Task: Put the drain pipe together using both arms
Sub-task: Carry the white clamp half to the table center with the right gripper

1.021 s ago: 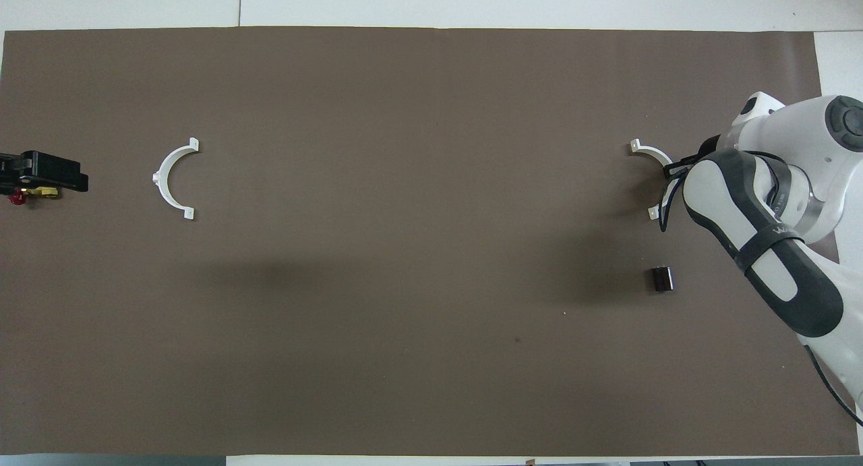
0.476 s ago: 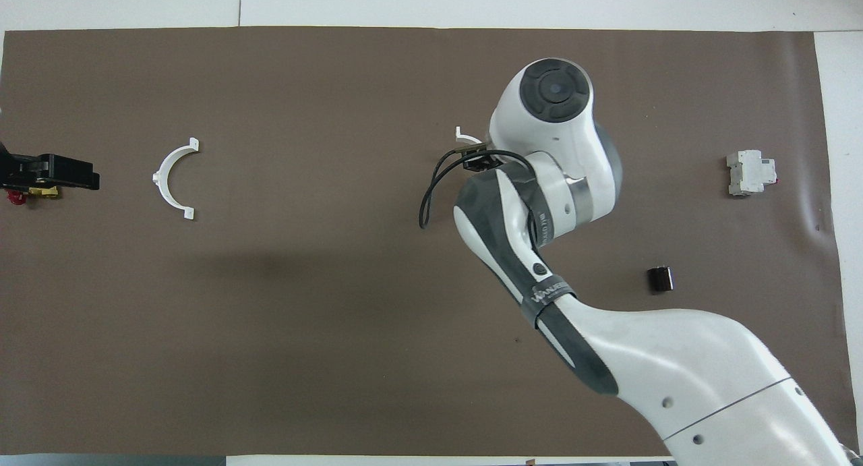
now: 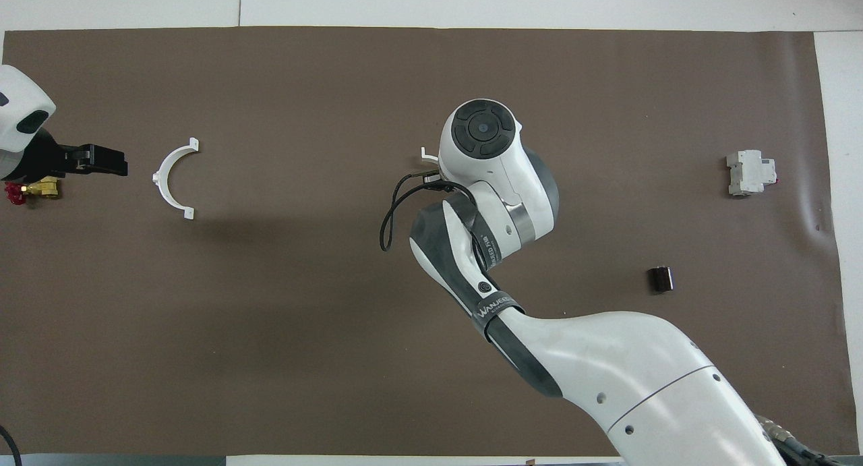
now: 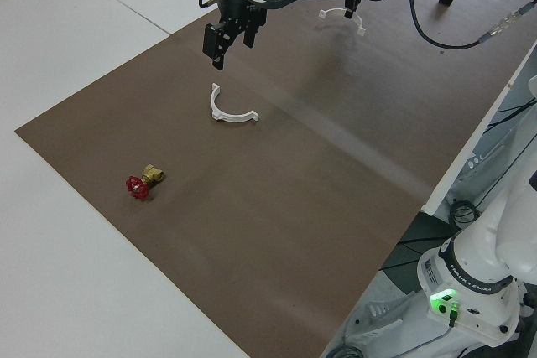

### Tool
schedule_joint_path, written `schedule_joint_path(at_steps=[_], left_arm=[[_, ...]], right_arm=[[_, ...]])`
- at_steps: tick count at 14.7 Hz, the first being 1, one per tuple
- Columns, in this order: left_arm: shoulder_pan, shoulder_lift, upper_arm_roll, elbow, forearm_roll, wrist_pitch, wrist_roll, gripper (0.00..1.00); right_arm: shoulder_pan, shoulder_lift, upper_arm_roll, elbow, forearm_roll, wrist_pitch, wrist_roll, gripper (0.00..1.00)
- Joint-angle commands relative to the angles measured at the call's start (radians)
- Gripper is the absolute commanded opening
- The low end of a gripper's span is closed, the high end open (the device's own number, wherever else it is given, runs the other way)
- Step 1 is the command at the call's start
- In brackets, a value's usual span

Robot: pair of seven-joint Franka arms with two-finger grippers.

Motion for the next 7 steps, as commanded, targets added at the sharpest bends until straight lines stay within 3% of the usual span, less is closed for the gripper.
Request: schedule_joint_path(at_steps=[1,4,6,7], left_arm=[[0.027,0.042,-0.003,-0.043,-0.006,0.119,0.02,1.0],[0.04,0.085,-0.003,-0.109,-0.006,0.257,0.022,1.0],[0.052,0.117,-0.003,-0.112,-0.006,0.309,0.026,1.0],[0.043,0.144,-0.004,-0.109,-0.006,0.327,0.025,1.0]], right_arm=[[0.025,0.008,-0.005,-0.009,-0.005,0.014,0.023,0.16],[0.032,0.002,-0.005,-0.058,-0.005,0.058,0.023,0.24],[0.019,-0.004,-0.005,-0.043,-0.004,0.04,0.023,0.79],[0.022,-0.004,-0.005,-0.02,-0.005,0.023,0.023,1.0]])
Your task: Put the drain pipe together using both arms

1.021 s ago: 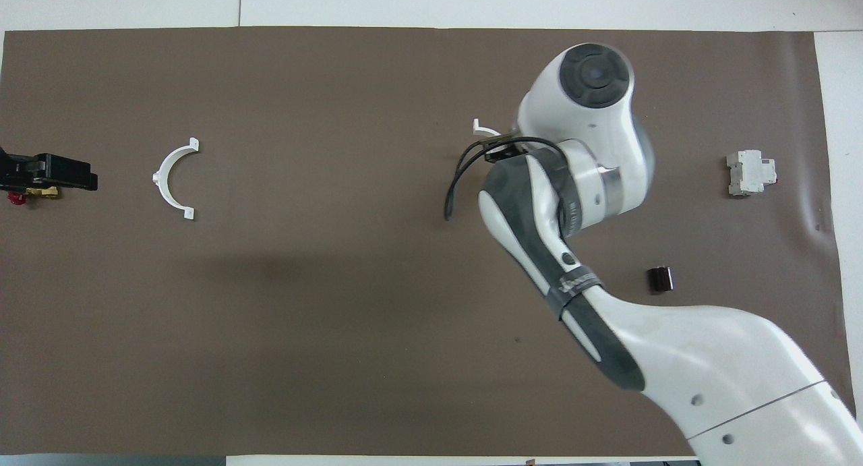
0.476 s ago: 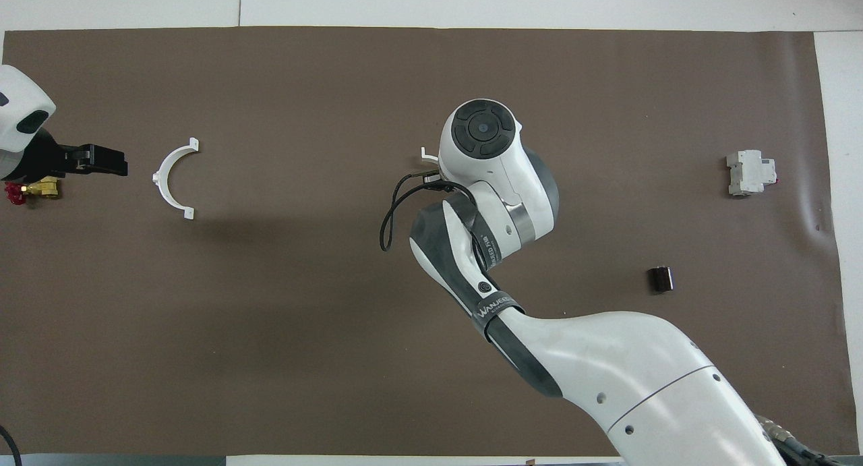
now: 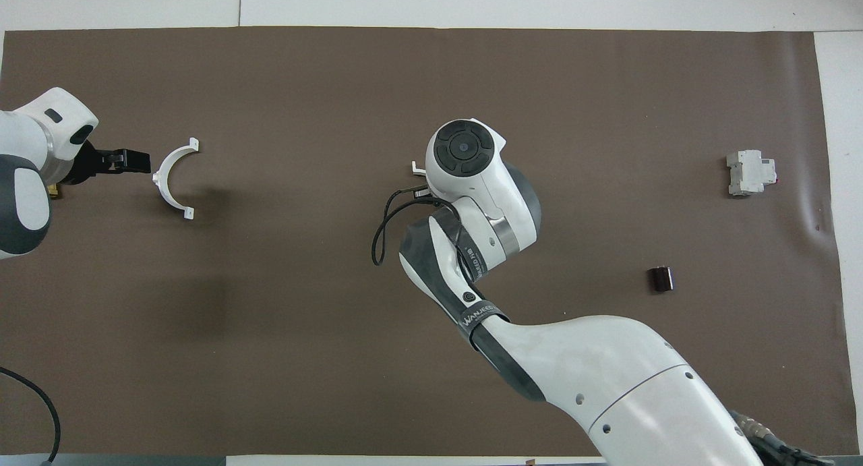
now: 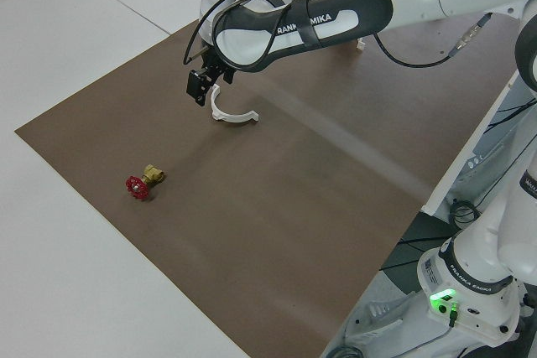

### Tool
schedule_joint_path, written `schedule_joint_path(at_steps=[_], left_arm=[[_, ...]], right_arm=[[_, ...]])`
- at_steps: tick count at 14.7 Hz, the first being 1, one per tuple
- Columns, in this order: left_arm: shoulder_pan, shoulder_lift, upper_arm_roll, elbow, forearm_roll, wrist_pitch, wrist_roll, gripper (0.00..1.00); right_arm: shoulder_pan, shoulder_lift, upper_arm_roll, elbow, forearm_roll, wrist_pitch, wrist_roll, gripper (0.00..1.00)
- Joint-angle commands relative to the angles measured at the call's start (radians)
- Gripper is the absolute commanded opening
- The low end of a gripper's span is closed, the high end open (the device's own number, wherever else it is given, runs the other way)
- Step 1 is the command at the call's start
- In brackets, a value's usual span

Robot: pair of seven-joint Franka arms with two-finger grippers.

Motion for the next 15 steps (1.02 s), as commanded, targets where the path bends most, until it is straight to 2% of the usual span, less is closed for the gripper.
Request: schedule_joint_path(at_steps=[1,4,7,8,10,15], left_arm=[[-0.005,0.05,-0.005,-0.012,-0.006,0.079,0.013,1.0],[-0.006,0.085,-0.007,-0.013,-0.006,0.121,0.01,0.97],[-0.012,0.087,-0.007,-0.022,-0.006,0.121,0.002,0.59],[-0.014,0.085,-0.007,-0.031,-0.006,0.121,0.001,0.42],[-0.015,0.083,-0.007,-0.041,-0.006,0.118,-0.013,0.0],[-0.044,0.07,-0.005,-0.053,-0.006,0.089,-0.027,0.0]], right_arm=[[-0.014,-0.017,-0.004,0.039,-0.007,-0.04,0.02,1.0],[-0.087,-0.054,-0.013,0.167,-0.01,-0.229,0.016,1.0],[-0.22,-0.177,-0.012,0.158,-0.013,-0.338,-0.04,1.0],[-0.266,-0.213,-0.012,0.158,-0.013,-0.39,-0.092,1.0],[-0.361,-0.287,-0.012,0.159,-0.011,-0.493,-0.161,1.0],[-0.466,-0.479,-0.016,0.162,-0.015,-0.711,-0.244,1.0]])
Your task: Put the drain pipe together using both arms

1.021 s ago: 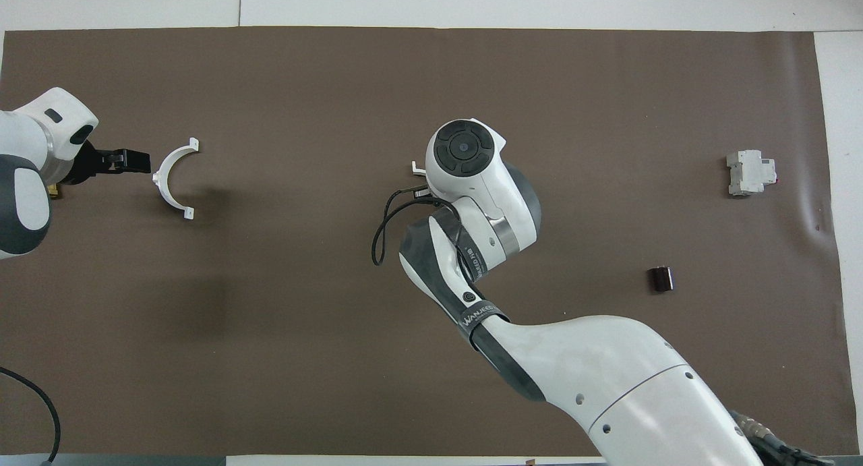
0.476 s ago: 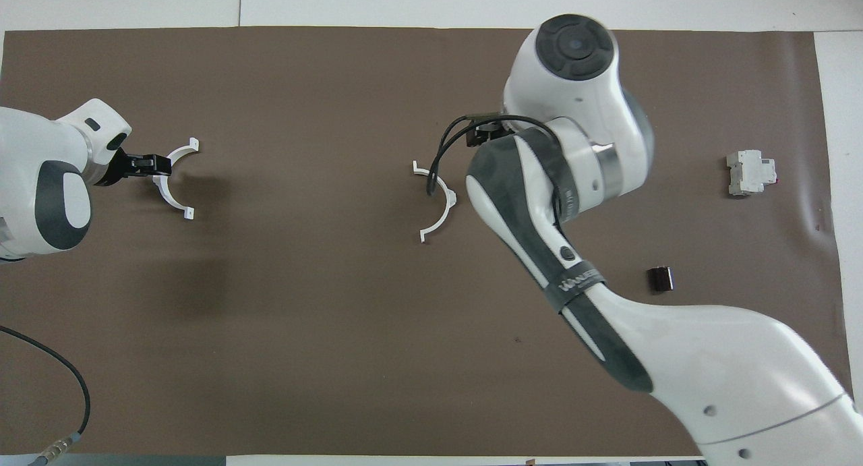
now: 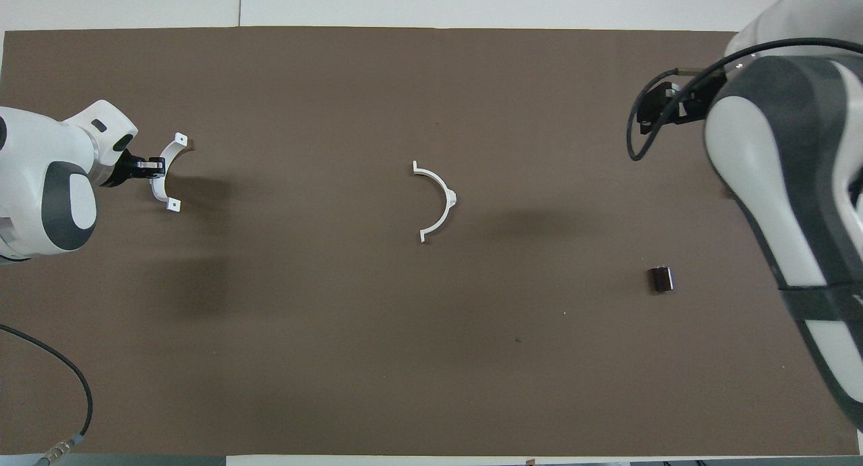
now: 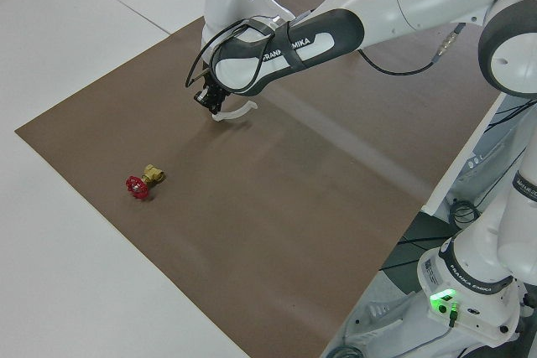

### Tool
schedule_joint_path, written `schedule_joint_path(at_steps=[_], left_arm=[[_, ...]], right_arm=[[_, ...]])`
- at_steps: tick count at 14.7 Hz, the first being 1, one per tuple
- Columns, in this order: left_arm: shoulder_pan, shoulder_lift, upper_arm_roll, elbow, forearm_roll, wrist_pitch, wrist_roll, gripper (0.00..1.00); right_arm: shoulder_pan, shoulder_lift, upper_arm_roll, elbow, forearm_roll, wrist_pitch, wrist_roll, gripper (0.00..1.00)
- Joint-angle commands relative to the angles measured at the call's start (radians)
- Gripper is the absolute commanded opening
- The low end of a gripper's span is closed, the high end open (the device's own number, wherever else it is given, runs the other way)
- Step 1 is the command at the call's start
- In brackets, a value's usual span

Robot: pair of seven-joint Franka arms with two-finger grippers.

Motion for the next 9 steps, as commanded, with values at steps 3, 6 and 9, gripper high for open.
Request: schedule_joint_path(at_steps=[3,6,9], left_arm=[[-0.03,-0.031,0.011,-0.032,-0.005,-0.038,-0.04,0.1],[-0.018,-0.026,0.012,-0.027,-0.005,-0.023,-0.034,0.99],[-0.015,-0.026,0.012,-0.034,-0.005,-0.017,-0.035,0.99]], right_arm=[[-0.076,-0.111,0.012,-0.036,-0.022,-0.133,-0.121,1.0],[-0.088,-0.185,0.012,-0.168,-0.036,-0.128,-0.143,1.0],[-0.105,-0.197,0.012,-0.187,-0.044,-0.131,-0.179,1.0]])
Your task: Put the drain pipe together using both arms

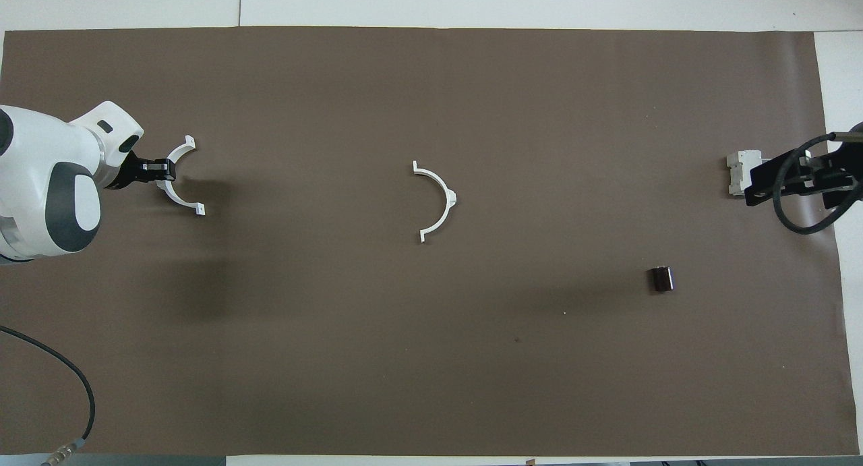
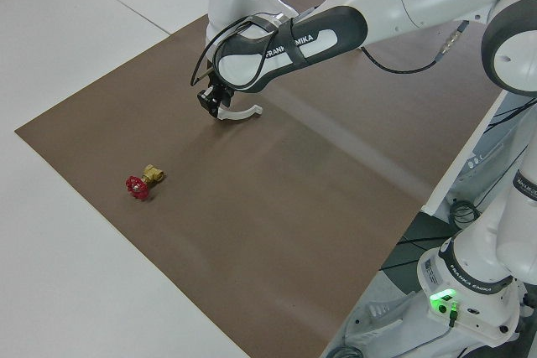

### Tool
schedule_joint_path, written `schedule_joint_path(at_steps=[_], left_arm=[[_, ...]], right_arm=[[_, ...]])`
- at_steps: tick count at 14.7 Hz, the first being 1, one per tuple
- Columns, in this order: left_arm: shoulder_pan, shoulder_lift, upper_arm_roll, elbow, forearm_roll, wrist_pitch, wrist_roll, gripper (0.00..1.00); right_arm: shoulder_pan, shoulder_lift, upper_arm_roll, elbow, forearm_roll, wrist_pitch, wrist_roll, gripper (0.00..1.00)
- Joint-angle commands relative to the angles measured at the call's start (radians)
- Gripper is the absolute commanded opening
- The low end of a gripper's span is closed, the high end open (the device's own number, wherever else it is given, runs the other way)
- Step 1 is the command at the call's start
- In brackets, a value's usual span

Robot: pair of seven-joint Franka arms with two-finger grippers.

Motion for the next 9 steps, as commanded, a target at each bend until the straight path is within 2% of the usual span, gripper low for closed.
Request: schedule_joint_path(at_steps=[1,2,3,4,5,6,7,9], left_arm=[[-0.005,-0.017,0.006,-0.03,-0.005,0.007,-0.012,0.98],[-0.005,-0.014,0.006,-0.032,-0.005,0.01,-0.012,0.98],[-0.008,-0.013,0.006,-0.033,-0.005,0.012,-0.015,0.9],[-0.011,-0.013,0.006,-0.042,-0.005,0.012,-0.023,0.77],[-0.013,-0.014,0.006,-0.055,-0.005,0.015,-0.035,0.53],[-0.013,-0.014,0.006,-0.053,-0.007,0.015,-0.04,0.14],[-0.013,-0.014,0.006,-0.049,-0.007,0.013,-0.043,0.0],[-0.011,-0.019,0.006,-0.046,-0.007,0.013,-0.07,0.0]], right_arm=[[-0.035,-0.047,0.012,-0.055,-0.023,0.005,-0.06,1.0],[-0.035,-0.051,0.012,-0.065,-0.023,0.005,-0.061,1.0],[-0.034,-0.068,0.012,-0.072,-0.023,0.01,-0.063,1.0],[-0.031,-0.074,0.014,-0.072,-0.032,0.011,-0.063,1.0],[-0.034,-0.077,0.018,-0.071,-0.052,0.015,-0.064,1.0],[-0.038,-0.079,0.02,-0.072,-0.058,0.022,-0.066,1.0],[-0.041,-0.08,0.02,-0.075,-0.058,0.022,-0.07,1.0],[-0.031,-0.056,0.014,-0.059,-0.058,0.036,-0.08,1.0]])
